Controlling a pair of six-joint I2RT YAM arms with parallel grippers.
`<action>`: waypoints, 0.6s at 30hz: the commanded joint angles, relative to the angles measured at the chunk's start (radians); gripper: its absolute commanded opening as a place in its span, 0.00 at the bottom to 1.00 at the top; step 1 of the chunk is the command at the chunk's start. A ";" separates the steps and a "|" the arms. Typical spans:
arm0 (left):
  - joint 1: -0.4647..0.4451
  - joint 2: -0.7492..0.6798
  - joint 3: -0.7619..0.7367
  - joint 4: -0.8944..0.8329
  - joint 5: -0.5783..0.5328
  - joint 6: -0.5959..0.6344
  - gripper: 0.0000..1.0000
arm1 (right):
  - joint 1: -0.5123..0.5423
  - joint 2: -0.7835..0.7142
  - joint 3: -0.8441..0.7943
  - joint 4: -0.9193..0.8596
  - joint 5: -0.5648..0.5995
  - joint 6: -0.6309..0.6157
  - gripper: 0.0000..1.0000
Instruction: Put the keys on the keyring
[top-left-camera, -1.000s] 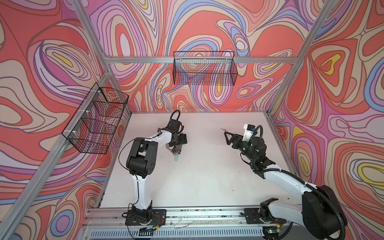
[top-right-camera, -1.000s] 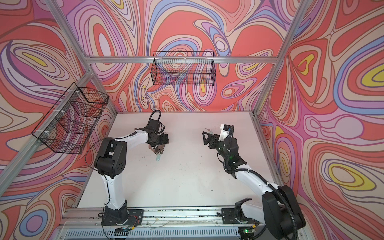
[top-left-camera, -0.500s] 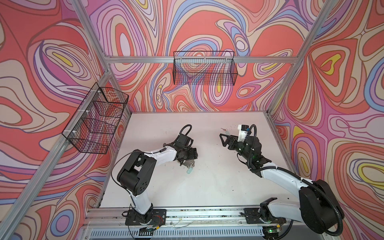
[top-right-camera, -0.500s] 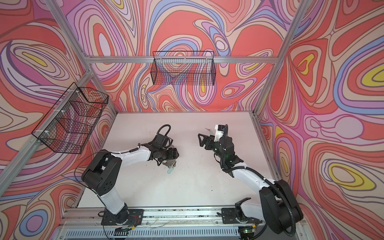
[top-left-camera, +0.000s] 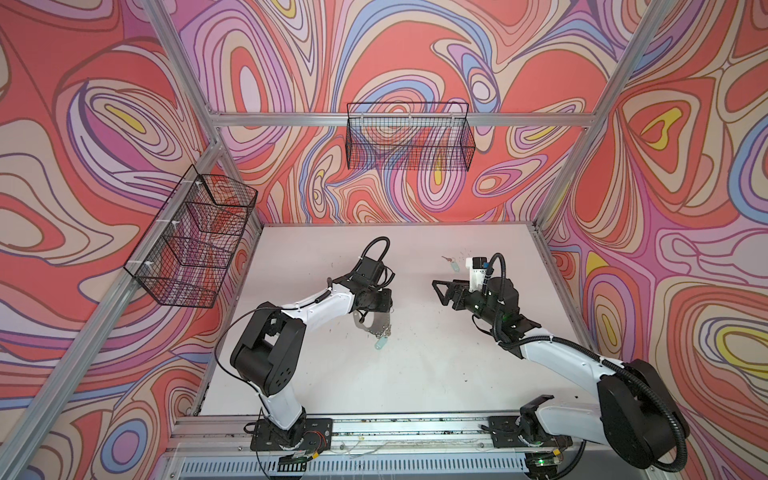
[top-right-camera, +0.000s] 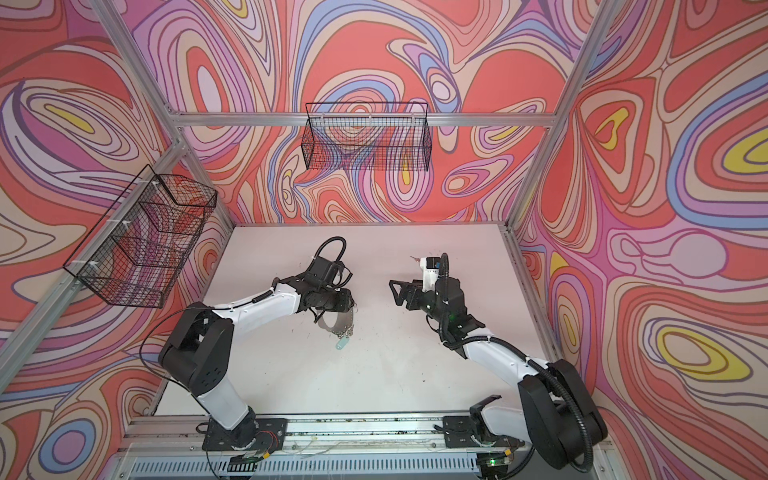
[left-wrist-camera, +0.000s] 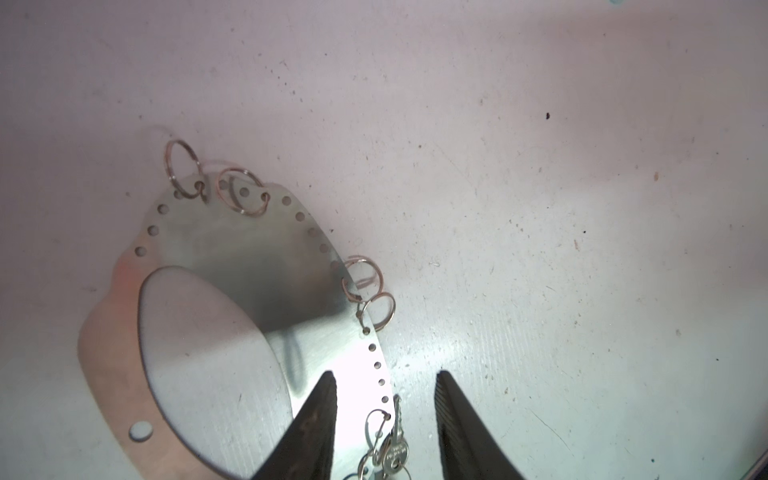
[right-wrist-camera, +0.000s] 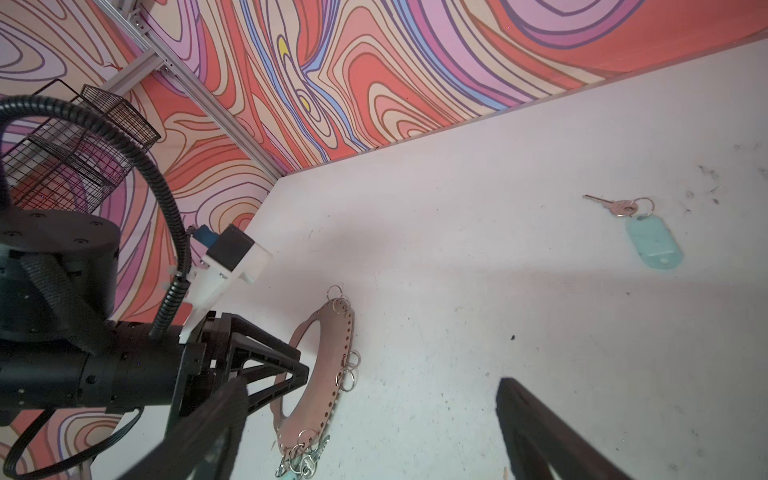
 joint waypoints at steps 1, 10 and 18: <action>-0.003 0.066 0.060 -0.110 -0.005 0.092 0.26 | 0.004 -0.031 -0.013 0.021 -0.009 -0.013 0.98; -0.006 0.165 0.158 -0.155 0.005 0.202 0.24 | 0.004 -0.054 -0.049 0.052 -0.010 -0.006 0.98; -0.007 0.231 0.193 -0.172 0.014 0.263 0.31 | 0.004 -0.052 -0.052 0.061 -0.018 -0.002 0.98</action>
